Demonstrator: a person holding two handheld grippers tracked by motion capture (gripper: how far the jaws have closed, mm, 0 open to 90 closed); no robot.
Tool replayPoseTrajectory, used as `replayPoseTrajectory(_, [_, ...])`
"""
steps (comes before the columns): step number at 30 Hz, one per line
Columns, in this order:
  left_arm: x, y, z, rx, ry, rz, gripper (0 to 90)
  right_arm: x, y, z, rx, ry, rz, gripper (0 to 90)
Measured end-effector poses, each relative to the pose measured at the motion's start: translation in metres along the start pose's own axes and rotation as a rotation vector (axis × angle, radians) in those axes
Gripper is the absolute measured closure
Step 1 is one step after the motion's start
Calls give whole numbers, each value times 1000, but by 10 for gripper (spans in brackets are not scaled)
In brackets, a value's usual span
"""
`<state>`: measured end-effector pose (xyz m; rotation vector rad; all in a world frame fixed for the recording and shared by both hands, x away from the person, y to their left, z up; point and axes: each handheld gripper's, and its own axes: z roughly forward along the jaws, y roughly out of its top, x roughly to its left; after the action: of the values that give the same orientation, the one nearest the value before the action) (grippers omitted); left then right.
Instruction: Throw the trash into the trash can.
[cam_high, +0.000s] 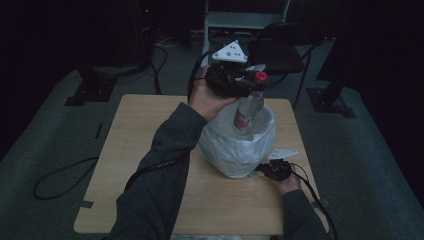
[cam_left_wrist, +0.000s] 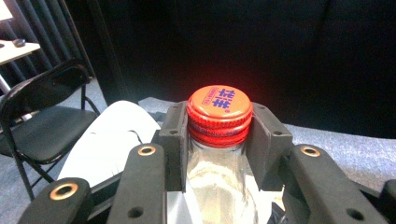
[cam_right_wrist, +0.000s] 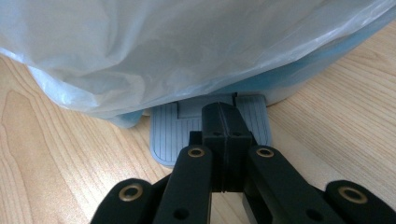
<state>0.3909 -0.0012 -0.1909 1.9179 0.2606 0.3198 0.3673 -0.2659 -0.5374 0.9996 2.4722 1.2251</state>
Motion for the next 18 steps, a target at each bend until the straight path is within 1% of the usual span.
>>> replayPoseTrajectory(12, [0, -1, 1, -3, 5, 11, 629, 0, 0, 0, 0, 0, 0, 900])
replayPoseTrajectory(15, [-1, -1, 2, 1, -1, 22, 627, 0, 0, 0, 0, 0, 0, 900])
replayPoseTrajectory(18, [-1, -2, 1, -14, 6, 27, 617, 0, 0, 0, 1, 0, -1, 900])
